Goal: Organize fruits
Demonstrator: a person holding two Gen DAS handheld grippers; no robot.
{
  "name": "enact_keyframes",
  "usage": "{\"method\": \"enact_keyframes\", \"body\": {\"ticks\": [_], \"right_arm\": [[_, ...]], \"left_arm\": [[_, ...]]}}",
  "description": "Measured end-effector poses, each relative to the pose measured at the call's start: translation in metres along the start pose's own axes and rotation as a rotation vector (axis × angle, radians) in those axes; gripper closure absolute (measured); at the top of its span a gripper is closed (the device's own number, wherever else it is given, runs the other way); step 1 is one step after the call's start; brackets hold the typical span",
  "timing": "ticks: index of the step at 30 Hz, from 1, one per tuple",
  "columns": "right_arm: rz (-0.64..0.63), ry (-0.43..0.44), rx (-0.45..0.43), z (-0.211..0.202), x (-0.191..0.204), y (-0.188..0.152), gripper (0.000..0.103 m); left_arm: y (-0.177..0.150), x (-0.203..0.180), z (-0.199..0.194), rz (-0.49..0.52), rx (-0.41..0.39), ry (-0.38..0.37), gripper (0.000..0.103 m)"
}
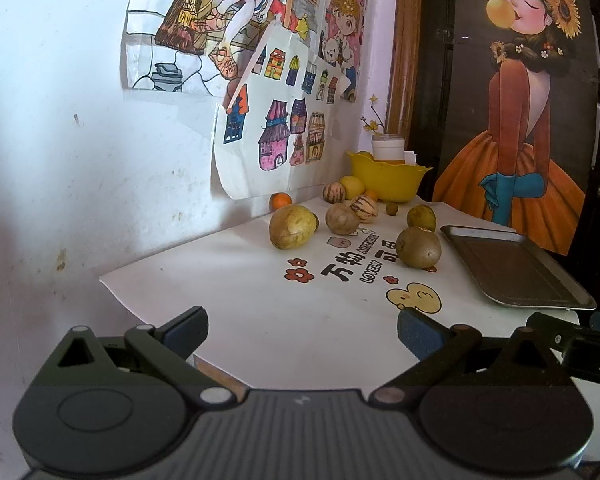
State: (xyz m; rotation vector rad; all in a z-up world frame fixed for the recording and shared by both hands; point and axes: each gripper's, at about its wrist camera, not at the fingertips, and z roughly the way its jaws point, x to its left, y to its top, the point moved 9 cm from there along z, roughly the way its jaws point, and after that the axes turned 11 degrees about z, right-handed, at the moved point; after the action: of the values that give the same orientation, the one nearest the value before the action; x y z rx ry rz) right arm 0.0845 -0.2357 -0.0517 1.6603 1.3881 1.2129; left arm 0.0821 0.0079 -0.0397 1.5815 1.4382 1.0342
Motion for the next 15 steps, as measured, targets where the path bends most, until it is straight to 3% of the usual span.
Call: {"method": "enact_keyframes", "body": {"ticks": [15], "right_arm": [[0.003, 0.003, 0.006, 0.0005, 0.0004, -0.0014, 0.001]], "left_arm": [[-0.0007, 0.0005, 0.0, -0.002, 0.001, -0.001, 0.0]]}}
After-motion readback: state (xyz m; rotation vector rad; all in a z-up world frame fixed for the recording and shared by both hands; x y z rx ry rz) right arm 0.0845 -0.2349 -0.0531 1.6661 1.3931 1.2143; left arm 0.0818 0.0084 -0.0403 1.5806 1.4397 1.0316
